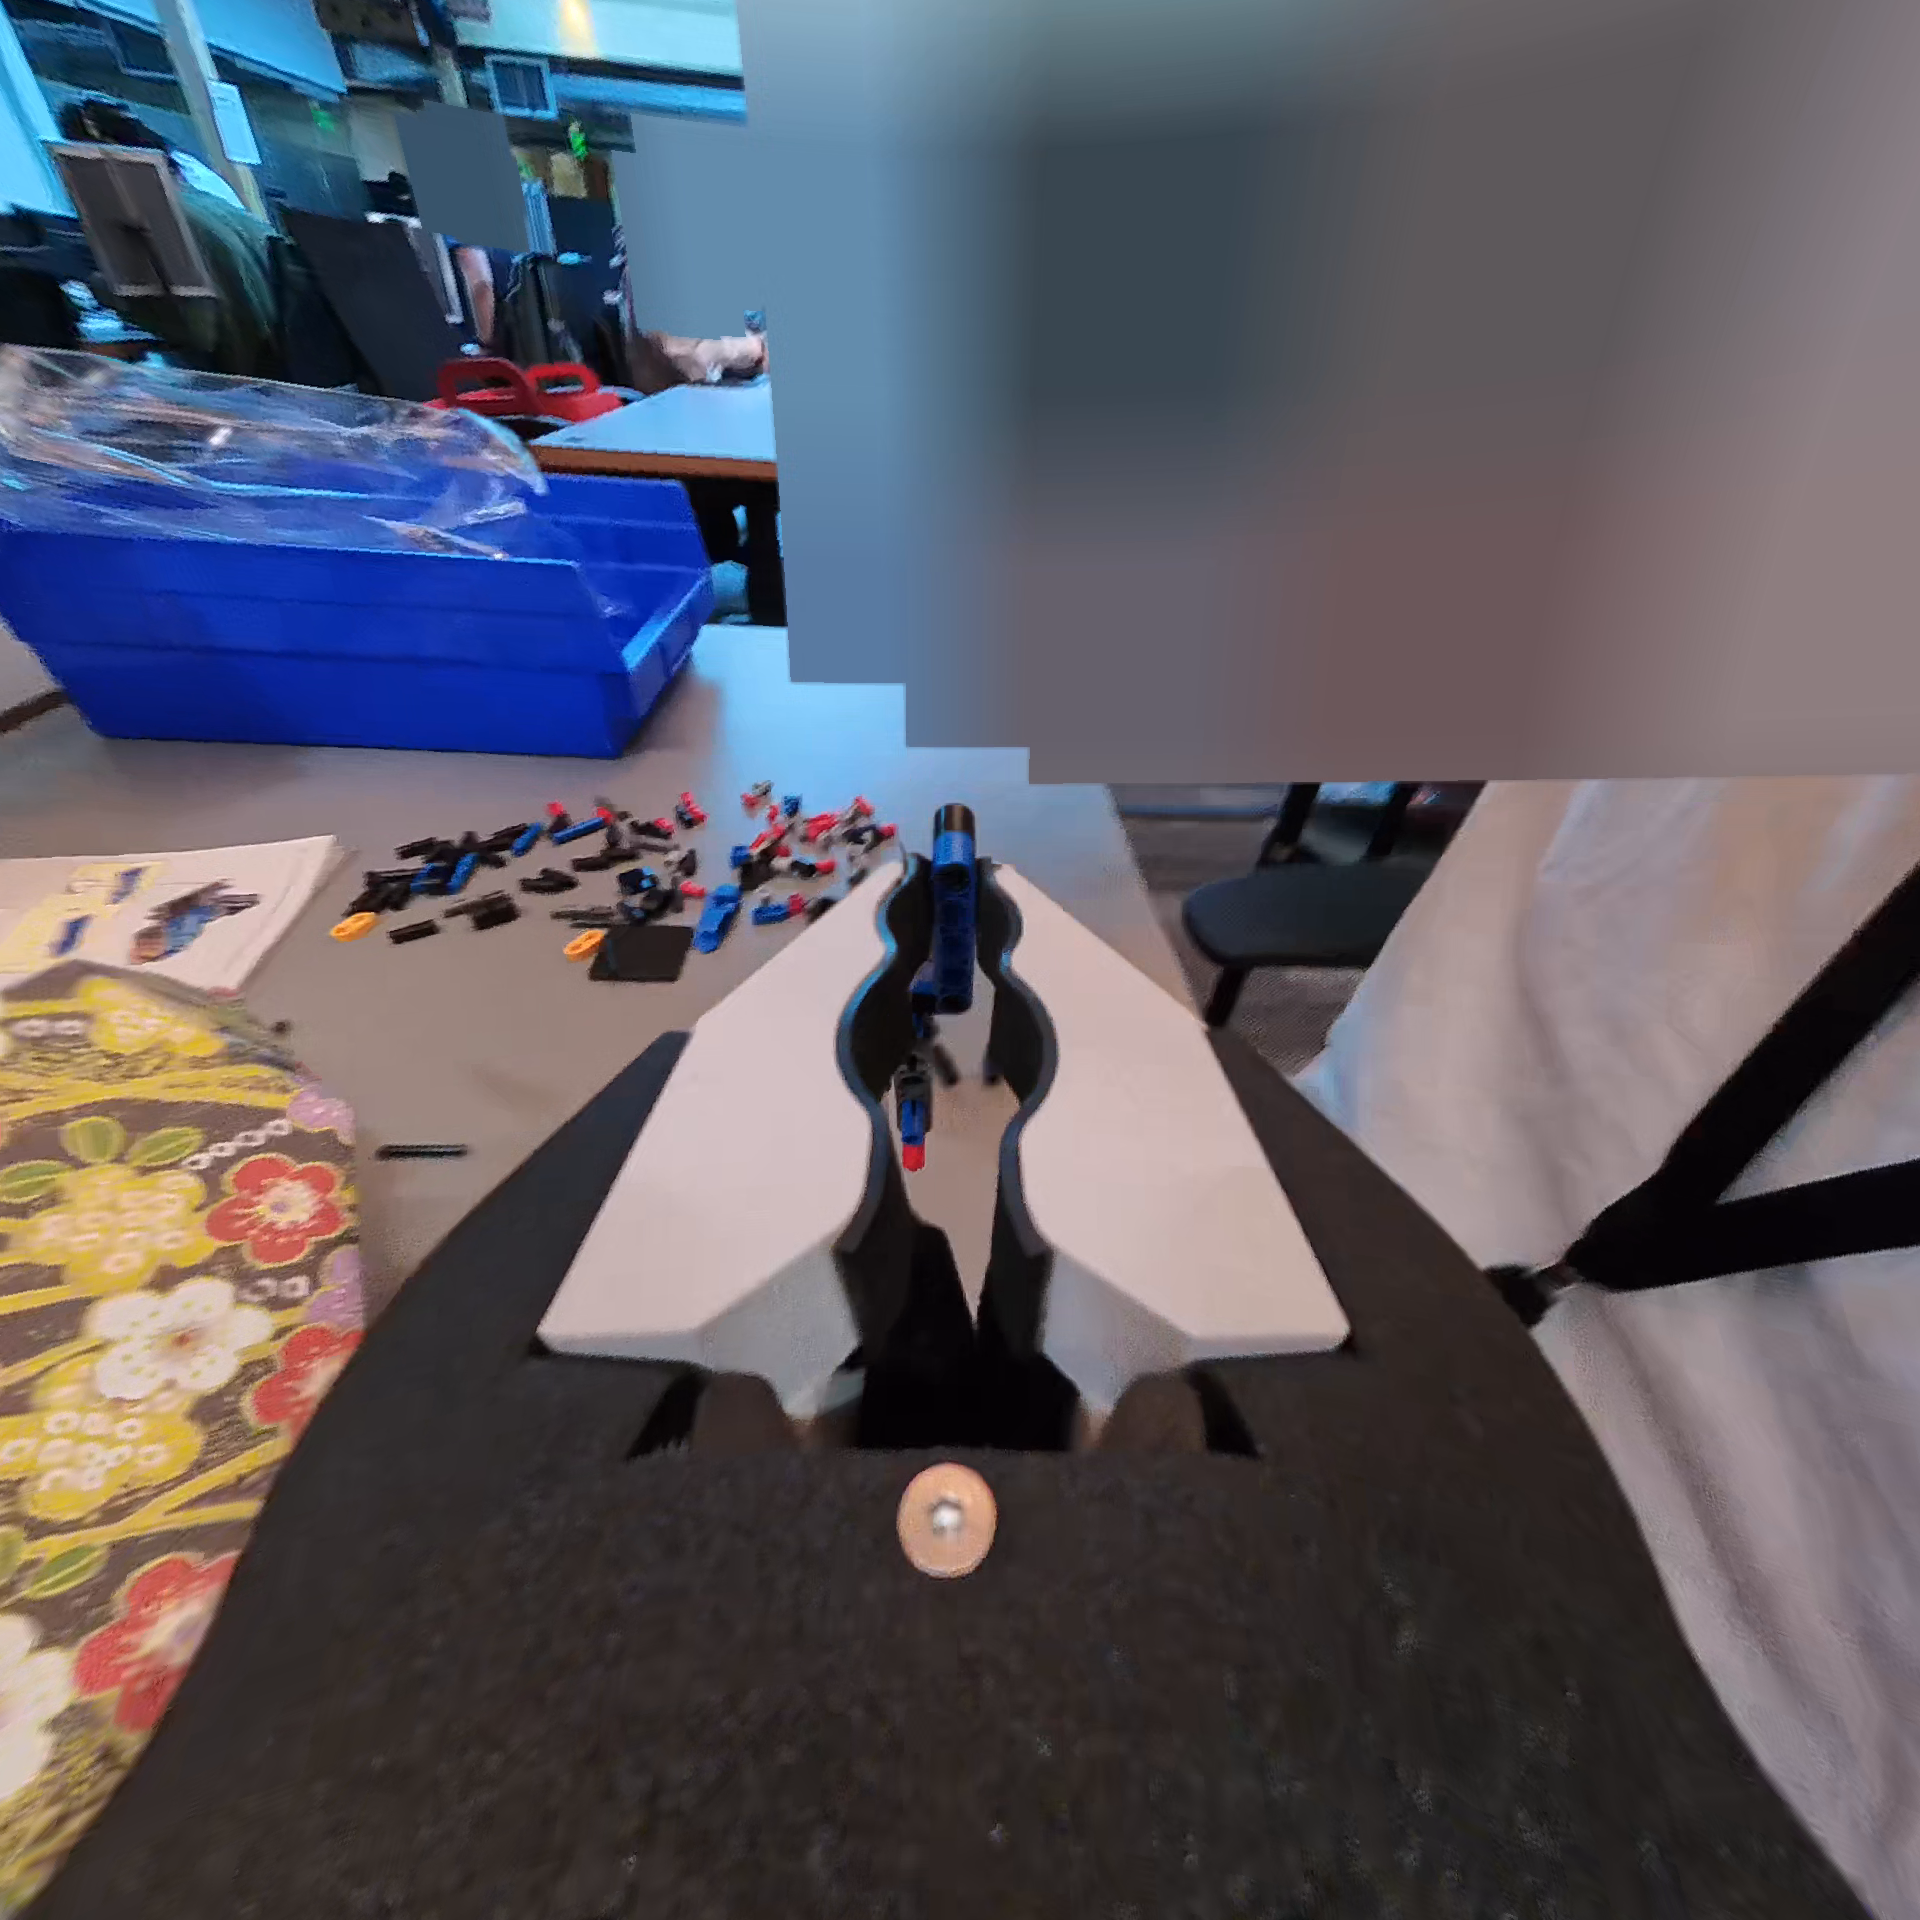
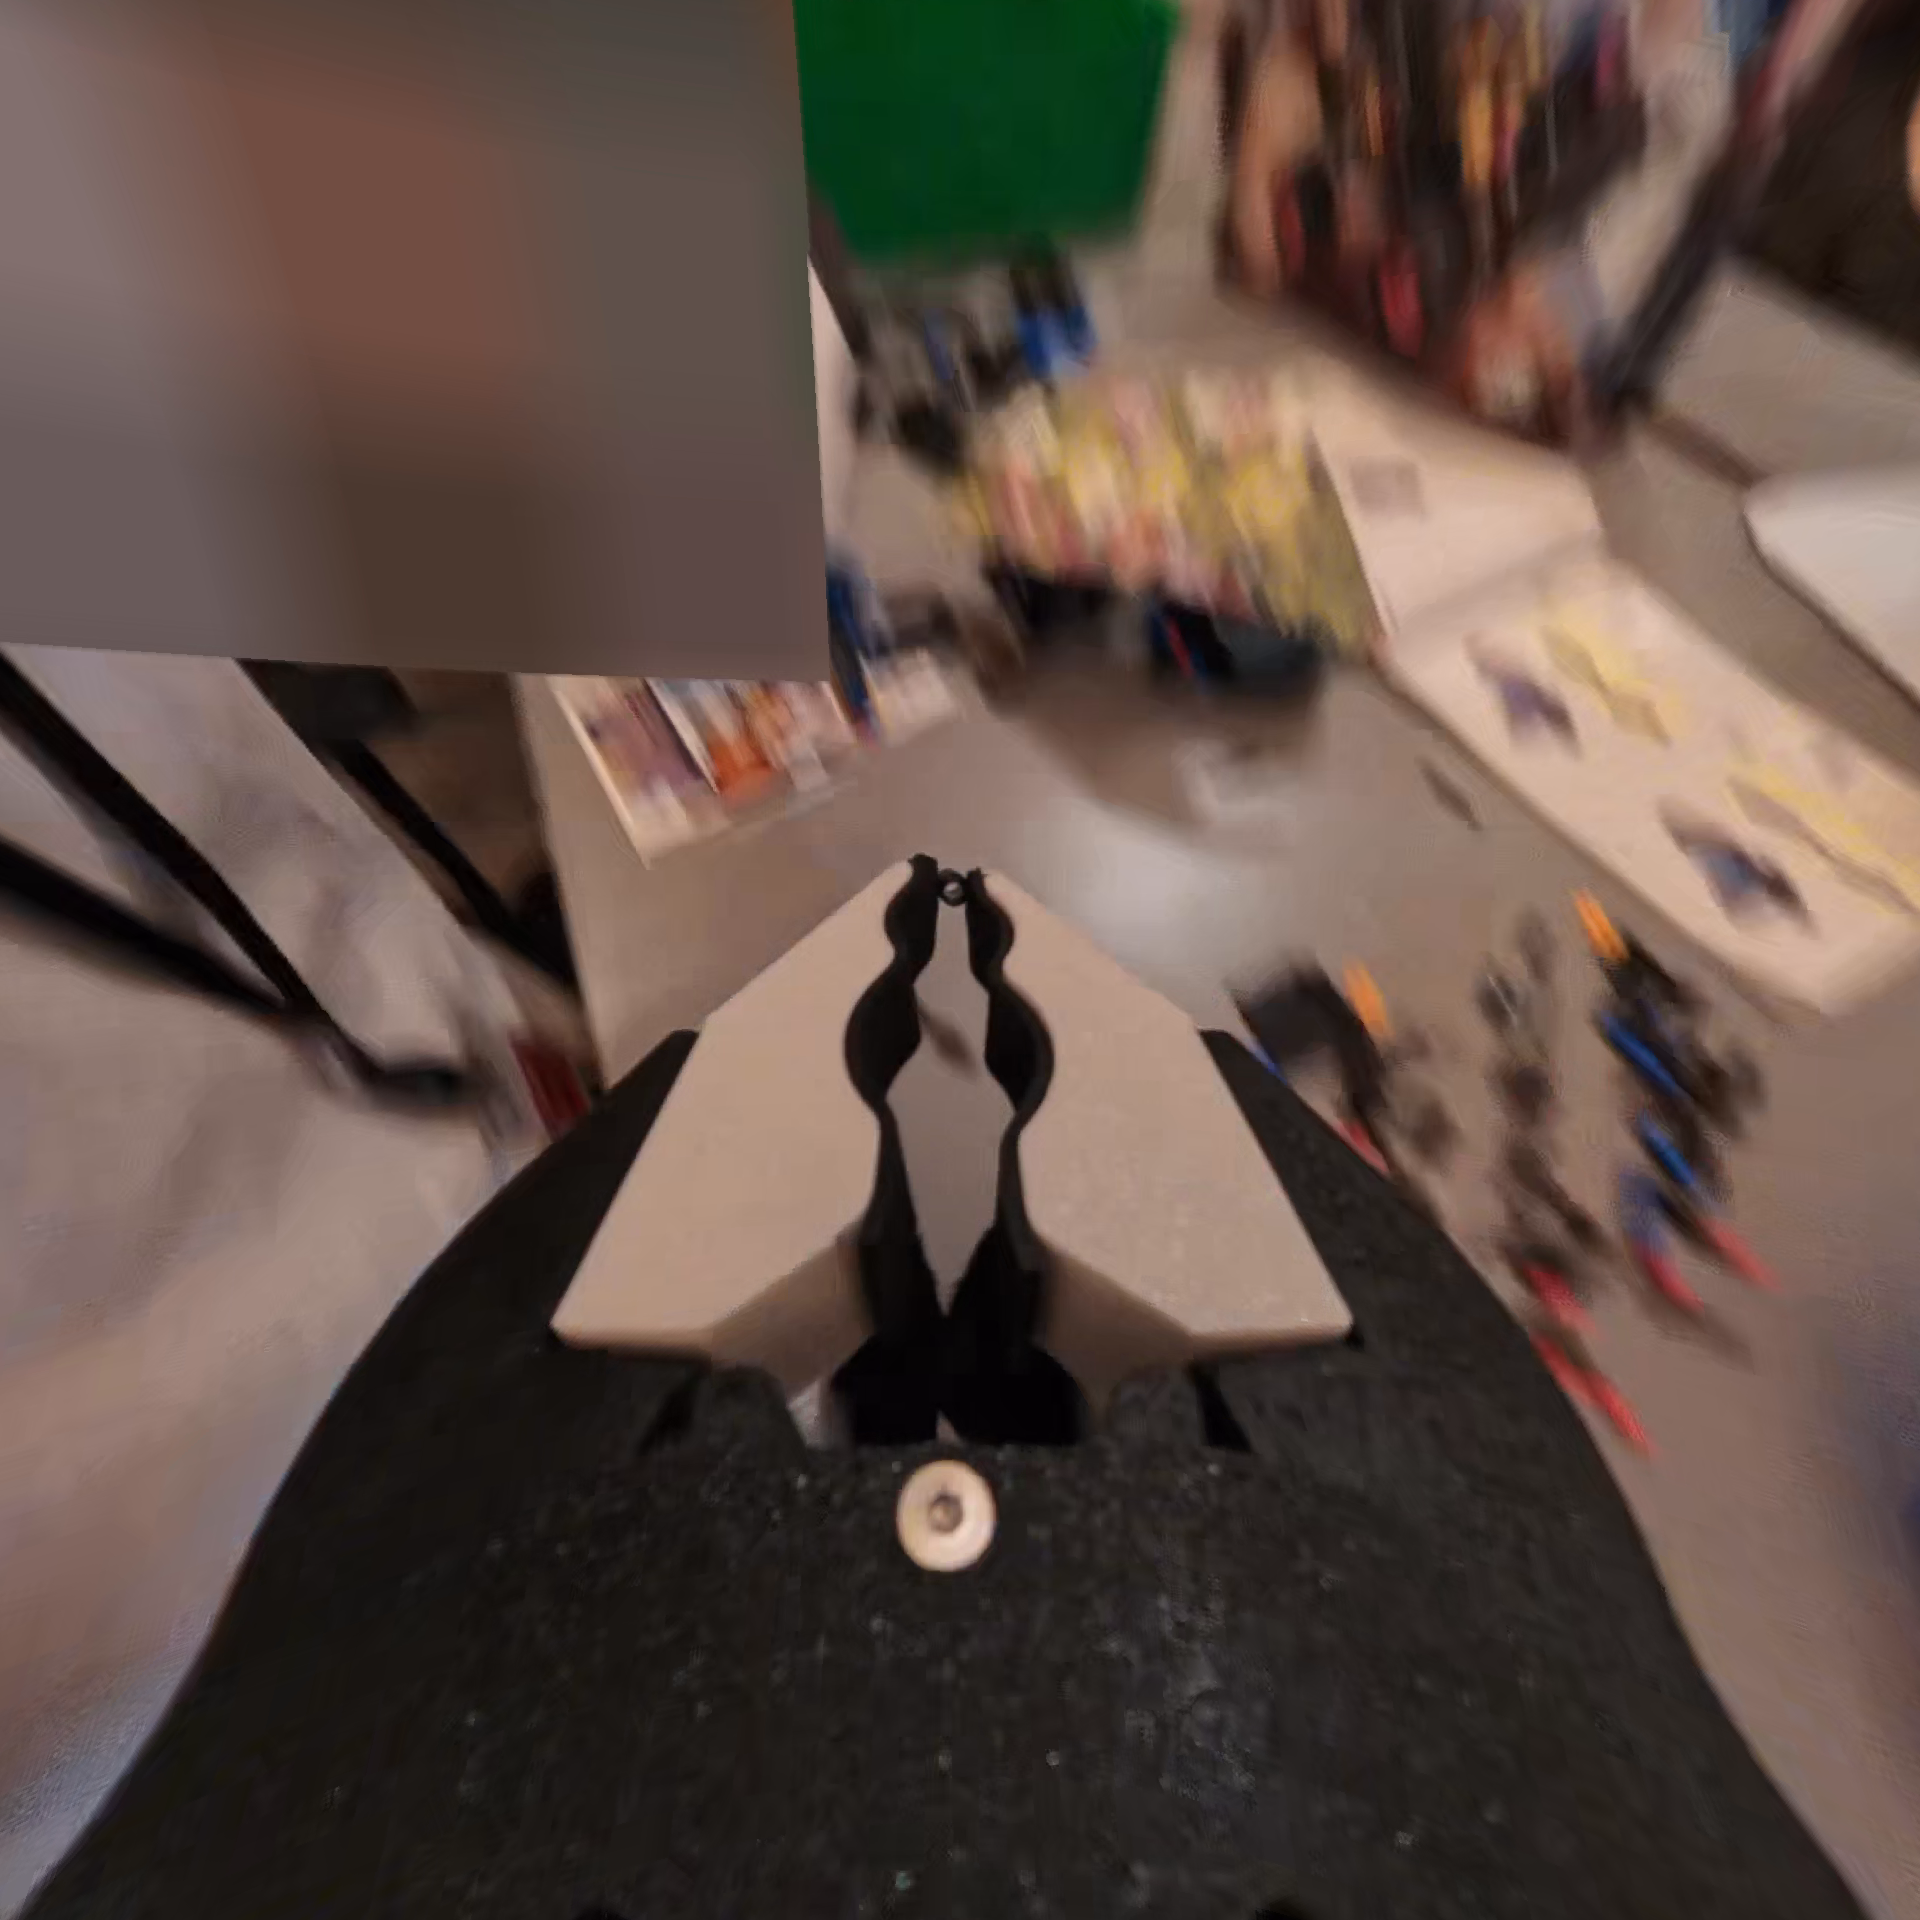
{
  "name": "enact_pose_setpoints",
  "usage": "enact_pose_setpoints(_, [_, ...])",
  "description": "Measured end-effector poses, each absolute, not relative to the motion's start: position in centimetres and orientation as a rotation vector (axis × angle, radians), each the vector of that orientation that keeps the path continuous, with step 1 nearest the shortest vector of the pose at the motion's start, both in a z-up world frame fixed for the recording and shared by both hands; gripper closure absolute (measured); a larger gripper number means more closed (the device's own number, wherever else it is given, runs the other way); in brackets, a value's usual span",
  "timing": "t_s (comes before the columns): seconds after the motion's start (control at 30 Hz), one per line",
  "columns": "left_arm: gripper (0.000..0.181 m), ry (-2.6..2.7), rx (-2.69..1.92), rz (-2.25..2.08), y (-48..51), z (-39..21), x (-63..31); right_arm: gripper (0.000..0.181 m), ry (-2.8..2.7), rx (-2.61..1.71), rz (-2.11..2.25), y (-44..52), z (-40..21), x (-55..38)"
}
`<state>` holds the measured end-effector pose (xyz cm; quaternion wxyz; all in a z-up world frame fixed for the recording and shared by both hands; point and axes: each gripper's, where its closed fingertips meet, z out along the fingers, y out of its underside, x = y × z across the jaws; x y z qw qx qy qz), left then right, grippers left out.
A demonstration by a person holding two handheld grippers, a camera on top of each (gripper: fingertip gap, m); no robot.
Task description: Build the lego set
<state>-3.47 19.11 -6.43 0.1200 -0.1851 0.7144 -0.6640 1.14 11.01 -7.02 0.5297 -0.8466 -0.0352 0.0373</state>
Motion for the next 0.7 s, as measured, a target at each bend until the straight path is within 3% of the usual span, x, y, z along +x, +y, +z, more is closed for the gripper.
enact_pose_setpoints(0.2, [0.176, 2.037, -0.625, -2.201, 19.6, -4.9, -3.8, 0.178, -0.019, -1.538, 0.297, 19.3, -2.7, -3.7])
enact_pose_setpoints(0.7, [0.177, 2.034, -0.629, -2.368, 19.1, -4.0, -4.9, 0.178, -0.034, -1.516, 0.248, 20.3, -3.4, -4.5])
